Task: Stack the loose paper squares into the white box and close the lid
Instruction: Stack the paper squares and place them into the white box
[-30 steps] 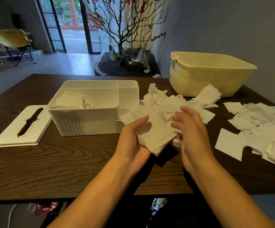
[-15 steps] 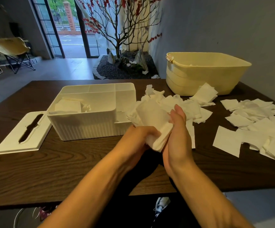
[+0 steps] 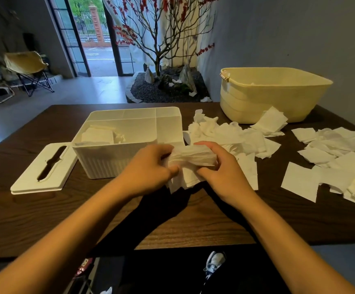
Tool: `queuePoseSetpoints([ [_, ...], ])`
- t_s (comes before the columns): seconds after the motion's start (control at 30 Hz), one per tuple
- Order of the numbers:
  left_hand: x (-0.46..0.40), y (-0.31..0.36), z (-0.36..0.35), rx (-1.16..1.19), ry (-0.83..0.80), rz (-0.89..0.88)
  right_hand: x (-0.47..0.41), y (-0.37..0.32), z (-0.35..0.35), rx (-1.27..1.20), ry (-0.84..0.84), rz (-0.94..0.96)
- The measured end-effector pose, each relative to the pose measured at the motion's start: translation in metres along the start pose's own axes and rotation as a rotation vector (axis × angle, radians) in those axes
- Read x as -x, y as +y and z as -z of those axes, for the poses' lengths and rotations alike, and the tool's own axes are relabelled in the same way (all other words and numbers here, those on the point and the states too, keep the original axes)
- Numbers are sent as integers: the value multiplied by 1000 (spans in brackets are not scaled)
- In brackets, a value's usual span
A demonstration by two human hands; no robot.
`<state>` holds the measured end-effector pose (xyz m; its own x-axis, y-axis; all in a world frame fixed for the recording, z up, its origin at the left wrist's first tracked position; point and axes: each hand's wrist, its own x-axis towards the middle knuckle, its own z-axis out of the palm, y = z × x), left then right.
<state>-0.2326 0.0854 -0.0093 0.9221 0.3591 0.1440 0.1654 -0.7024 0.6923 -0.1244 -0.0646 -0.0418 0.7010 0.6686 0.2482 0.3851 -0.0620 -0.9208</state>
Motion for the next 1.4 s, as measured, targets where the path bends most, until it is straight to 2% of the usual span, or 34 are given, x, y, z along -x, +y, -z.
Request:
queuePoseSetpoints([
  [0.1, 12, -16, -22, 237, 106, 44, 2, 10, -8, 32, 40, -61],
  [0.2, 22, -16, -44, 758, 159, 275, 4, 17, -16, 52, 60, -111],
  [0.23, 23, -16, -48, 807, 229, 279, 5, 18, -17, 45, 75, -121],
  [0.3, 18, -16, -48, 770, 349, 219, 4, 19, -18, -3, 121, -128],
  [0.33, 16, -16, -47, 766, 360, 205, 3, 19, -18, -23, 140, -124],
  [0.47, 15, -10, -52, 719, 267, 279, 1, 19, -22, -56, 152, -150],
  [0.73, 15, -14, -40, 586, 126, 237, -5, 5, -15, 15, -32, -180],
  [0.97, 18, -11, 29, 510, 10, 290, -32, -46, -7, -140, -56, -169],
  [1.13, 19, -4, 100, 475, -7, 314, -71, -100, -36, -229, -152, -213],
  [1.27, 10, -26, 145, 566, 93, 402, -108, -128, -70, -316, -139, -308],
  [1.4, 0, -54, 162, 639, 261, 510, -122, -136, -105, -233, -237, -407],
])
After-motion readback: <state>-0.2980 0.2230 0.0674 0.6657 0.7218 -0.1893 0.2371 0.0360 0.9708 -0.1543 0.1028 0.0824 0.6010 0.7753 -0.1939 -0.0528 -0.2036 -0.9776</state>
